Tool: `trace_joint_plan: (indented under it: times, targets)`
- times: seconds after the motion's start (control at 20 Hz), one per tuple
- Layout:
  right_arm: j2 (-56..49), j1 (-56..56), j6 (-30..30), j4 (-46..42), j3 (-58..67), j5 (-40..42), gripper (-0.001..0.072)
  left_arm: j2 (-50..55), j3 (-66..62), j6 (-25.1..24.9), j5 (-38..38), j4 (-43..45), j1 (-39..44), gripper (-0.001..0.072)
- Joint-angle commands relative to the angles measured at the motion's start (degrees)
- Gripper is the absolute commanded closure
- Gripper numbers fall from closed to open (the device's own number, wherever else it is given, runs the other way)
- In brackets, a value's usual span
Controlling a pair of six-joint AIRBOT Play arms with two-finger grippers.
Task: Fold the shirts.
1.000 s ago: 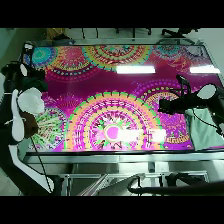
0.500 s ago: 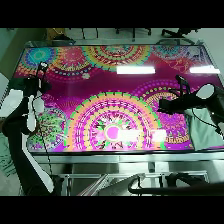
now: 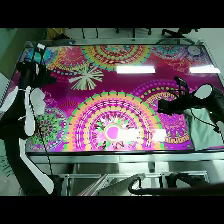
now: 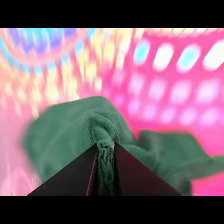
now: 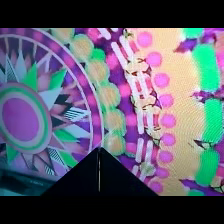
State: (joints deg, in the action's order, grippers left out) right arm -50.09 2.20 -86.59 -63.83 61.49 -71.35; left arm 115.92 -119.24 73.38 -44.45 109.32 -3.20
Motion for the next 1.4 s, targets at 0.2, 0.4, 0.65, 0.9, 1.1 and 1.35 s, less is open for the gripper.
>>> trace_joint_plan:
  times: [0.2,0.4,0.65,0.9,1.1,1.35]
  targets:
    - [-0.07,-0.04,0.0,0.0,-0.02,-0.02,0.0692,-28.13,4.76,0.63,-17.66,-34.71,13.11,0.0696]
    - [-0.07,-0.04,0.0,0.02,-0.02,-0.07,0.0692,-33.97,24.5,3.41,-27.91,-51.47,26.97,0.0695]
    - [-0.04,-0.04,0.0,0.07,0.02,-0.09,0.0348,-25.16,27.26,9.92,-24.87,-54.01,29.92,0.0008]
    - [-0.07,-3.19,5.44,4.17,-0.85,-4.57,0.0207,-33.44,28.41,15.37,-52.46,-50.1,16.48,0.0009]
    - [-0.07,-10.4,8.0,10.05,-6.43,-0.55,0.0208,-47.41,57.33,14.73,-38.34,-48.46,18.36,0.0009]
    - [-0.48,-17.62,12.52,17.62,-8.59,4.83,0.0208,-55.12,85.09,14.51,-11.43,-55.6,25.11,0.0008]
